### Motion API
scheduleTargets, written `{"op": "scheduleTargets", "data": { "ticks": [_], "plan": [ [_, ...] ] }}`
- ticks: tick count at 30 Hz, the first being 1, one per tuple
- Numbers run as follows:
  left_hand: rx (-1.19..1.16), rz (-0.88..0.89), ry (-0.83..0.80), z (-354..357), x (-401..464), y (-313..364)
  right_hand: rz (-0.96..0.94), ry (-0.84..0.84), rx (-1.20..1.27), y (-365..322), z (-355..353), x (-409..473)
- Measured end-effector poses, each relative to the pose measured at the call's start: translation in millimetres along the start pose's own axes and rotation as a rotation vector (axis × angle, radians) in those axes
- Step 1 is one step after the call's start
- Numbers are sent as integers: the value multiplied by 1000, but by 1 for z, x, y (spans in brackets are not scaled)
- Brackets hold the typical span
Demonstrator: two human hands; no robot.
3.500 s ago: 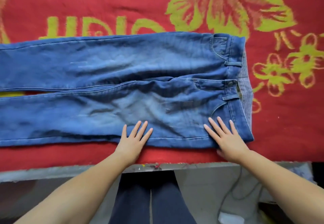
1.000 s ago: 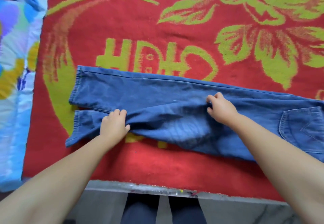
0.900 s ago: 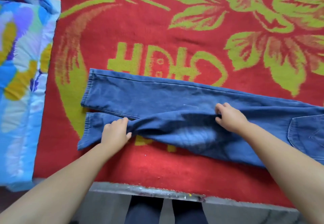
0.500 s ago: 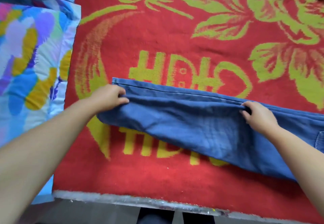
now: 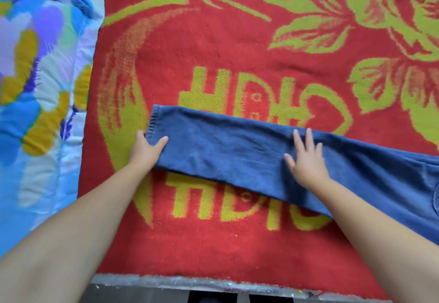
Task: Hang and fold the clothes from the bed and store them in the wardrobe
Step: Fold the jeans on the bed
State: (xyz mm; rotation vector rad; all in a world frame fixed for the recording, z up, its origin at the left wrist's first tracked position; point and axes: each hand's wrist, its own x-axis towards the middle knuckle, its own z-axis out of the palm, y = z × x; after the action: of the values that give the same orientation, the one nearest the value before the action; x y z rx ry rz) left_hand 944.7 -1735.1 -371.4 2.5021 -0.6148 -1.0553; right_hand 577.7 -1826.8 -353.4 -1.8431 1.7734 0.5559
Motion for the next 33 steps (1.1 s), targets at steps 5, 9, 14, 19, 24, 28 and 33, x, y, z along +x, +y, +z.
{"op": "scheduleTargets", "data": {
  "ticks": [5,9,14,19,24,28,33],
  "plan": [
    [-516,26,-255,-26,4,6,-16,18,-12,-48,7,1],
    [-326,178,-105,-66,-2,-27,-92,-35,-102,-66,20,-5],
    [173,62,48,-62,-13,-85,-162,-88,-187,-77,42,-21],
    [101,67,-53,-59,-7,-52,-473,-78,-102,-138,64,-57],
    [-160,201,-384,-60,-55,-7,-428,-546,24,-177,58,-66],
    [-171,351,-444,-23,-113,35,-159,-896,1044,-171,0,-56],
    [-8,388,-501,65,-171,90,-192,-691,1269,-99,-38,-51]
  ]
}}
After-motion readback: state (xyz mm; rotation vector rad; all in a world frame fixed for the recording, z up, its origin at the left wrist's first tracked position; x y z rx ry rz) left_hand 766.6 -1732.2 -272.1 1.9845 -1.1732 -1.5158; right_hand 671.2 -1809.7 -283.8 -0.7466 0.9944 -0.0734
